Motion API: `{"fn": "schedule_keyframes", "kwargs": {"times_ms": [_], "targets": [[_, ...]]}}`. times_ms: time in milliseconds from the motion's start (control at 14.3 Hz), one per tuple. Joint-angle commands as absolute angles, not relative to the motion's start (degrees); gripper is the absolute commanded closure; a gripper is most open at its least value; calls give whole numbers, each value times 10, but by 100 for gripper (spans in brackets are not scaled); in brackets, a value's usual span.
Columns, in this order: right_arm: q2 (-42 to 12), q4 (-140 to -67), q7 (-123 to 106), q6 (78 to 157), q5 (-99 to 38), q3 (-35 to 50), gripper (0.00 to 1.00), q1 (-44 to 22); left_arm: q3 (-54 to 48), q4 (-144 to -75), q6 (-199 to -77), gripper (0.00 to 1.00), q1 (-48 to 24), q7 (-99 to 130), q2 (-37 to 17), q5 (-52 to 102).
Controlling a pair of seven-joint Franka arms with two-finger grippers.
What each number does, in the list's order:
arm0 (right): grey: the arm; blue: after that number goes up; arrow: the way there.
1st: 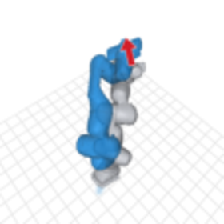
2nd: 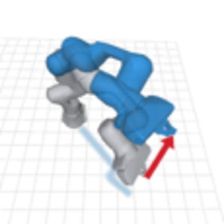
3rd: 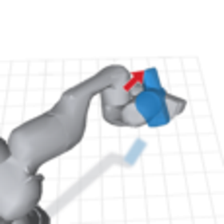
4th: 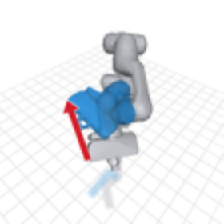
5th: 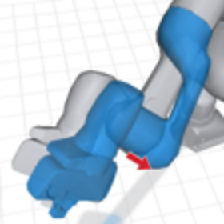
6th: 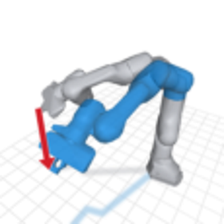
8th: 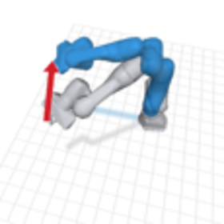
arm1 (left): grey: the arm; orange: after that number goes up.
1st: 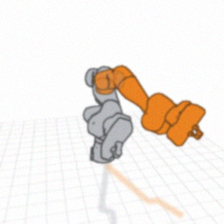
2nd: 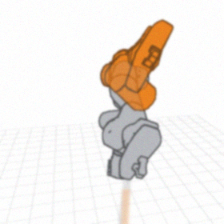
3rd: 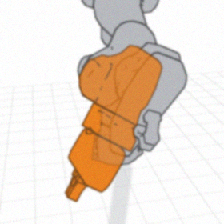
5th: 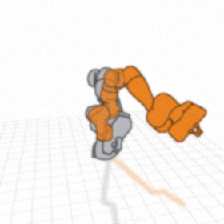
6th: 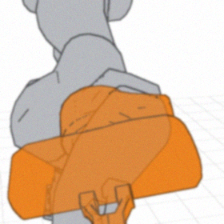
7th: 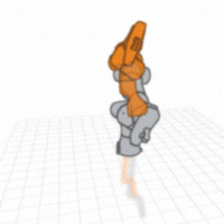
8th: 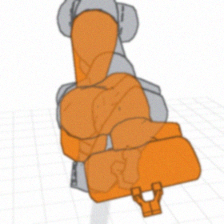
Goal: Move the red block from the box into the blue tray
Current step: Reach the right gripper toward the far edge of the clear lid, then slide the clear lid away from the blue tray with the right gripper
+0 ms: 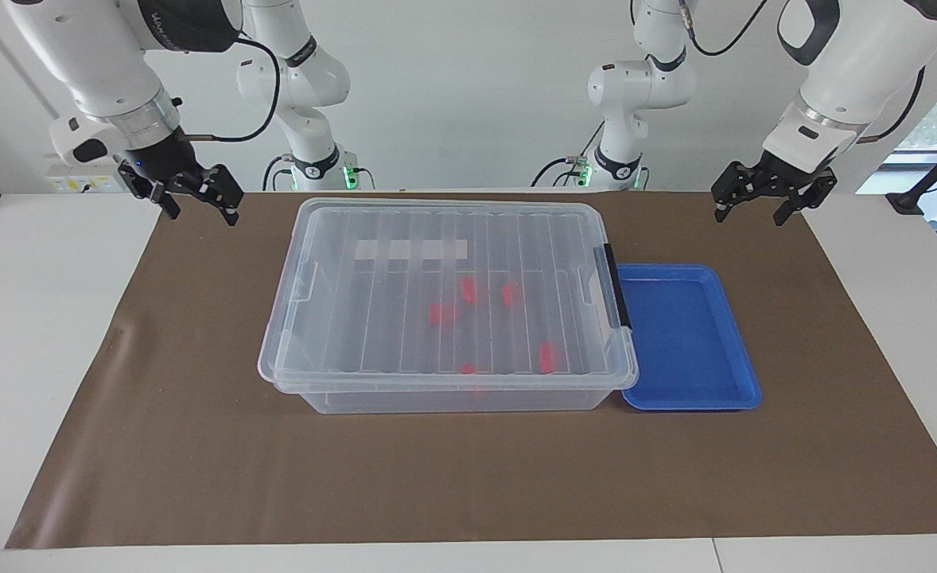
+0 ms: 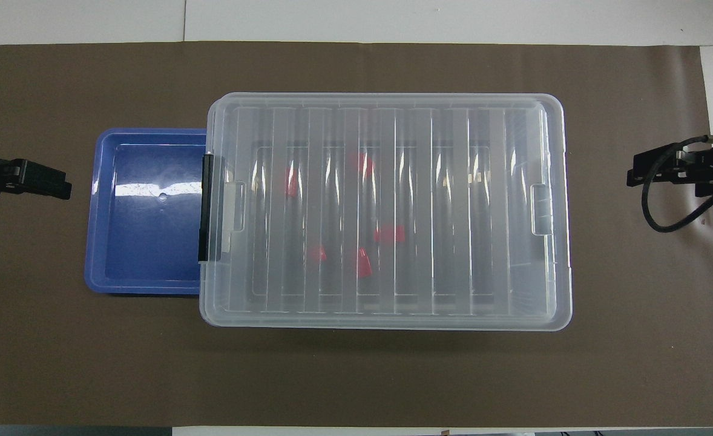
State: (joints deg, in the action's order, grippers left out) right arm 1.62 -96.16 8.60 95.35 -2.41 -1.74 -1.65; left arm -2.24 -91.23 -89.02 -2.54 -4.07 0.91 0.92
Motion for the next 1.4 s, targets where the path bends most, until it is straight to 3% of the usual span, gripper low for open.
{"fn": "schedule_keyframes", "kwargs": {"times_ms": [0,280,489,1328], "targets": [[26,-1020,82,1018,-36,-15,0,-37,-25,-932,-897,0,-21,-42,26,2],[-11,-1037,117,1075,-35,-15,0,-69,-25,-932,-897,0,-21,-42,26,2],[-2,-1101,110,1120,-35,-15,0,-65,-25,-932,-896,0,-21,-42,26,2],[16,-1172,53,1165,-34,-15,0,-32,-25,-932,-896,0,-21,-42,26,2]]}}
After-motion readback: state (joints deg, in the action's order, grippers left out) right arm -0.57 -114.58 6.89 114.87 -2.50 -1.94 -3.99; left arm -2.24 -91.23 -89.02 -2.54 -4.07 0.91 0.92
